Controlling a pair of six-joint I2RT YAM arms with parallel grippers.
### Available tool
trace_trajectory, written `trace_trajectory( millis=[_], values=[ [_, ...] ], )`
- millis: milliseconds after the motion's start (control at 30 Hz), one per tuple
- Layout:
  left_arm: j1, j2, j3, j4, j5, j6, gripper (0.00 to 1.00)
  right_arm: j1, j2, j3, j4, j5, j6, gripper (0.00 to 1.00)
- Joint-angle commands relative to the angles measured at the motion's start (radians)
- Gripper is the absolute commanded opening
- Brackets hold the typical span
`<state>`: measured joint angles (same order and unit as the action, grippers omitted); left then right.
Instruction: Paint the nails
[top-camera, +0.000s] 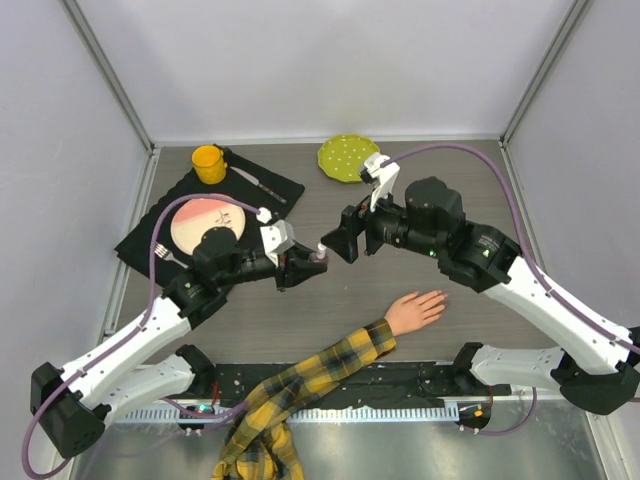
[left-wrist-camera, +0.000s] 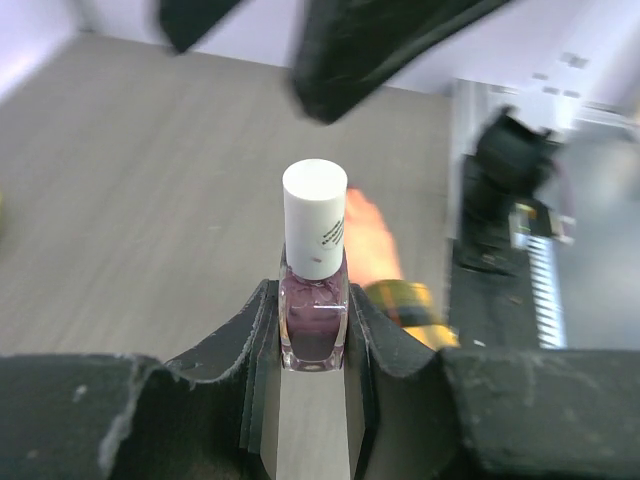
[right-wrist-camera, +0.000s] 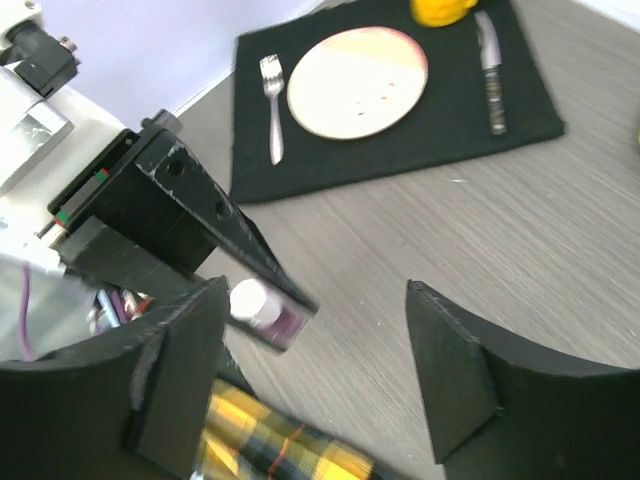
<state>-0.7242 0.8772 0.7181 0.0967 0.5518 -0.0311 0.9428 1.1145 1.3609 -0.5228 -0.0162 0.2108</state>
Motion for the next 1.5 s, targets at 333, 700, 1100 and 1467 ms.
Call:
trace_trajectory(
  millis=[333,700,1100,1467],
  values=[
    [0.002,0.032,0.061,0.046,0.264,-0.039,0.0,-0.105,0.028,0.001,-0.059,-0.574,-0.238,0.66],
    [0.002,0.026,0.06,0.035,0.255,-0.032,0.0,-0.107,0.082,0.02,-0.065,-0.587,-0.269,0.45],
    [0.003,0.009,0.064,0.008,0.022,0.019,0.0,-0.107,0.12,0.012,-0.072,-0.579,-0.214,0.01],
    [0.002,0.052,0.081,0.078,-0.357,0.069,0.0,0.26,0.412,0.122,-0.114,0.446,0.346,0.01]
  ],
)
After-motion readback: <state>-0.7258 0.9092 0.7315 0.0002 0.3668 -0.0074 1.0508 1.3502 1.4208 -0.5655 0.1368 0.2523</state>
